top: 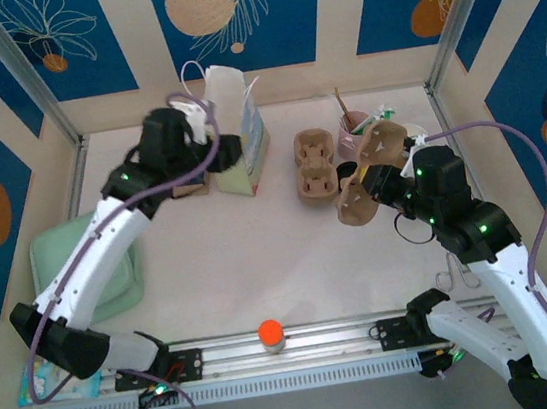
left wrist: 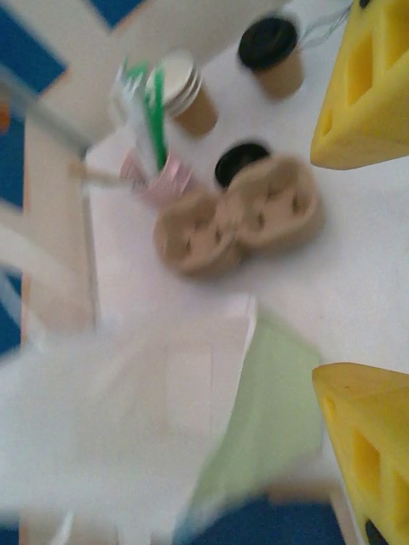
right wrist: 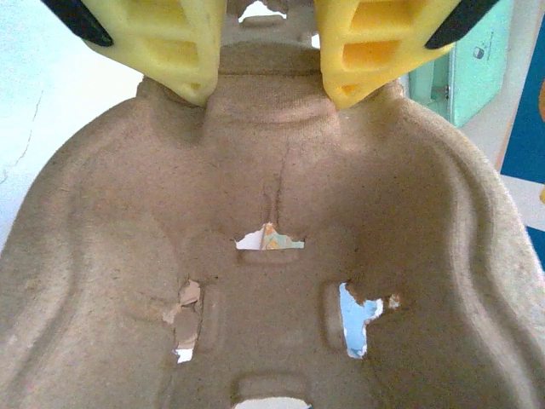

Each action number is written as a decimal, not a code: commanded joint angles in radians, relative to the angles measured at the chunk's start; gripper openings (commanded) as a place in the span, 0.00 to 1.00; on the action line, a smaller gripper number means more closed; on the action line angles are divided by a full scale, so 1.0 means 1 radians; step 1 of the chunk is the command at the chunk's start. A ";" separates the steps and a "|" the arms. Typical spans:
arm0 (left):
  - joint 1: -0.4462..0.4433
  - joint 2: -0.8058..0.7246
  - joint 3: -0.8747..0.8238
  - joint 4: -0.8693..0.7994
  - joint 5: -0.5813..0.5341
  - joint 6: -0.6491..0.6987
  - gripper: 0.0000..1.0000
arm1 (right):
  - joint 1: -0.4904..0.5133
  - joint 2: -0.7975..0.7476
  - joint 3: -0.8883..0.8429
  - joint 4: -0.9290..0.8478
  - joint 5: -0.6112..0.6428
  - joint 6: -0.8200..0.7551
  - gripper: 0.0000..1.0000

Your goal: Pack the takeout coffee

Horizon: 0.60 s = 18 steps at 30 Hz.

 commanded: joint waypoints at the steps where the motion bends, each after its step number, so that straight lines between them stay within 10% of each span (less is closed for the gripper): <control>1: 0.068 0.089 0.064 -0.165 -0.013 0.060 0.61 | 0.011 -0.015 0.037 -0.021 -0.019 -0.003 0.22; 18: 0.205 0.514 0.573 -0.352 0.019 0.121 0.60 | 0.039 -0.035 0.027 -0.049 -0.007 -0.001 0.22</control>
